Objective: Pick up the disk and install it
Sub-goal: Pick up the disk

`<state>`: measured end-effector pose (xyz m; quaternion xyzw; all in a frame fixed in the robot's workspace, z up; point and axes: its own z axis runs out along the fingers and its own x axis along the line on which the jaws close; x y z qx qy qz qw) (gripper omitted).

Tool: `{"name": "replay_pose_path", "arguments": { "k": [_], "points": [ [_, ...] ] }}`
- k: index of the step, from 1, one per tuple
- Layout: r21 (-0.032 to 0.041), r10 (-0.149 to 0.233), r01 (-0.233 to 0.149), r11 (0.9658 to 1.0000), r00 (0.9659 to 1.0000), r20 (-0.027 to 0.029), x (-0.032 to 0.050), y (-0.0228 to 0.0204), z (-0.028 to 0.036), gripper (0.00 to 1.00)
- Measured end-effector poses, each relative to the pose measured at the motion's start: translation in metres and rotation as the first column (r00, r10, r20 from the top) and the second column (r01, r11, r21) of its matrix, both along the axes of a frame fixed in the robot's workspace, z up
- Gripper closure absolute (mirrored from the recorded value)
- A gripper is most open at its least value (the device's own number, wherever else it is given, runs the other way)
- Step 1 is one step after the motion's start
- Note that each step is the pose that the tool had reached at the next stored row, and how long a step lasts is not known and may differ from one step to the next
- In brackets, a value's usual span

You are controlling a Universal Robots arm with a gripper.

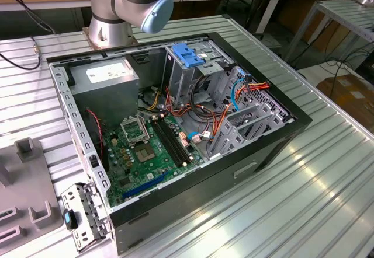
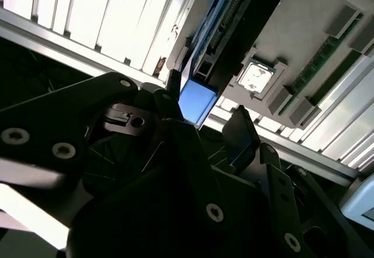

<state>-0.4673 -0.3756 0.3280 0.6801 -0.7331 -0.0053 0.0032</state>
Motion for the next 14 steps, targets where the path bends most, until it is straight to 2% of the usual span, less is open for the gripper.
{"name": "replay_pose_path", "arguments": {
  "k": [4,9,14],
  "points": [
    [-0.0001,0.009,-0.009,1.0,1.0,-0.0001,-0.0014,-0.0001,-0.0081,0.44],
    [0.0004,0.056,-0.056,0.9984,0.9984,0.0,-0.0041,0.0,-0.018,0.44],
    [0.0006,0.075,-0.075,0.9972,0.9972,0.0,-0.0042,0.0,-0.0255,0.44]
  ]
}}
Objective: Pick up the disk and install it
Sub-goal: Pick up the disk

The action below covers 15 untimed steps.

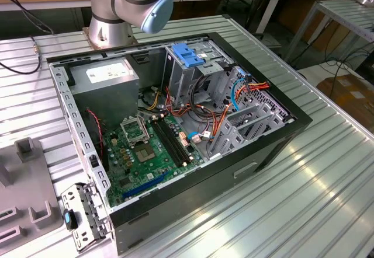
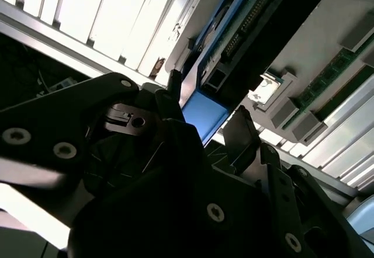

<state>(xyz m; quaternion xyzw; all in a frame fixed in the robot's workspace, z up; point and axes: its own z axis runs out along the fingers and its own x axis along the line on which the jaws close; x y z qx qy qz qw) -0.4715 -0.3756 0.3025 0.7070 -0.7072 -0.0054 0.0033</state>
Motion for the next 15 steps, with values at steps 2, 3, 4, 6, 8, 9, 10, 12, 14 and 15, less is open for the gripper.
{"name": "replay_pose_path", "arguments": {
  "k": [2,3,4,6,8,9,10,12,14,15],
  "points": [
    [-0.0001,0.004,-0.004,1.0,1.0,-0.0002,0.0,0.0001,-0.001,0.44],
    [-0.0001,0.007,-0.007,1.0,1.0,-0.0001,0.0,0.0002,-0.0016,0.45],
    [0.0,0.007,-0.007,1.0,1.0,0.0,0.0,0.0003,-0.002,0.51],
    [0.0,0.01,-0.01,0.9999,0.9999,-0.0001,0.0,0.0004,-0.003,0.58],
    [-0.0001,0.012,-0.012,0.9999,0.9999,0.0,0.0,0.0008,-0.0038,0.58],
    [-0.0001,0.013,-0.013,0.9999,0.9999,0.0,-0.0001,0.0011,-0.0041,0.58],
    [0.0,0.013,-0.013,0.9999,0.9999,0.0001,-0.0001,0.0016,-0.0044,0.58],
    [0.0,0.014,-0.014,0.9999,0.9999,0.0001,0.0,0.0023,-0.0048,0.58],
    [-0.0001,0.014,-0.014,0.9999,0.9999,-0.0002,0.0,0.0024,-0.0049,0.58],
    [-0.0001,0.014,-0.014,0.9999,0.9999,-0.0002,0.0,0.0025,-0.0051,0.58]
  ]
}}
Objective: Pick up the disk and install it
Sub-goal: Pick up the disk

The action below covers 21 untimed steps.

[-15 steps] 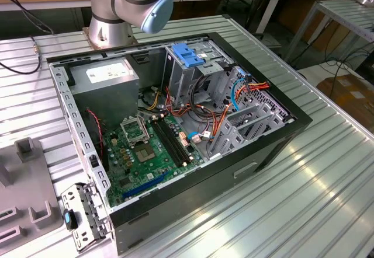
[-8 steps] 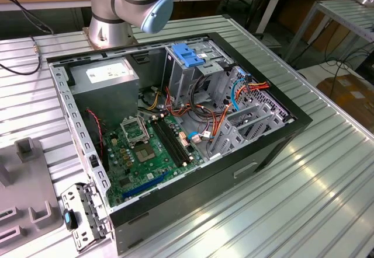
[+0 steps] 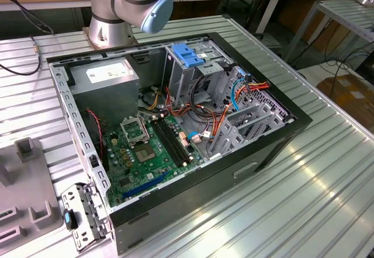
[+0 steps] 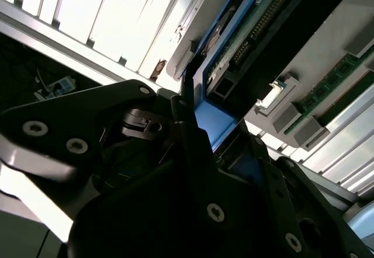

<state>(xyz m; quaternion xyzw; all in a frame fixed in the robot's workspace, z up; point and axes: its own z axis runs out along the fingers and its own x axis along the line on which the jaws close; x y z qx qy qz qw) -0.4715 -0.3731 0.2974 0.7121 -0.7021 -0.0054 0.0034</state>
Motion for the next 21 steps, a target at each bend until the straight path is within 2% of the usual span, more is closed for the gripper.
{"name": "replay_pose_path", "arguments": {
  "k": [7,12,21],
  "points": [
    [0.0001,-0.001,0.001,1.0,1.0,0.0002,0.0,0.0001,-0.0008,0.58],
    [0.0001,-0.025,0.025,0.9997,0.9997,0.0002,0.0013,0.0,-0.0008,0.58],
    [0.0,-0.025,0.025,0.9997,0.9997,0.0,0.0013,0.0,-0.0008,0.6]
  ]
}}
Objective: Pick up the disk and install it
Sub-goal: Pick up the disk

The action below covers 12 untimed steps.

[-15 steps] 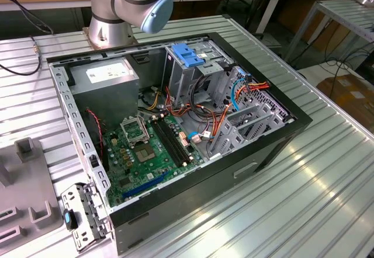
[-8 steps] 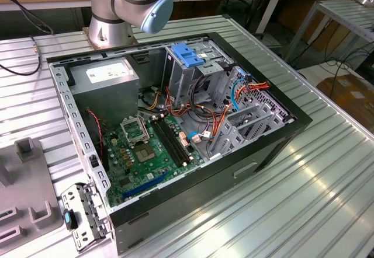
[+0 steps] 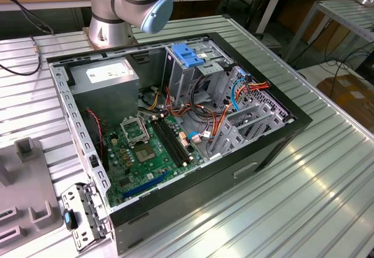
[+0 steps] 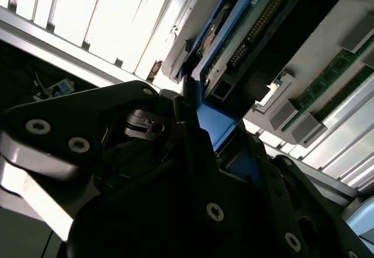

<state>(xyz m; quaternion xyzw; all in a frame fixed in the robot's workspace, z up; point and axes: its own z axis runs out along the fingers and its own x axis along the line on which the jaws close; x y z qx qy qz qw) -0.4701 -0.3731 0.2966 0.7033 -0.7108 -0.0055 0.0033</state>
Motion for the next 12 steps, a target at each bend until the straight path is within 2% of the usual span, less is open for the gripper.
{"name": "replay_pose_path", "arguments": {
  "k": [1,12],
  "points": [
    [0.0001,0.0,0.0,1.0,1.0,0.0002,0.0,0.0,-0.0001,0.63],
    [0.0001,0.0,0.0,1.0,1.0,0.0001,0.0,0.0,-0.0002,0.63]
  ]
}}
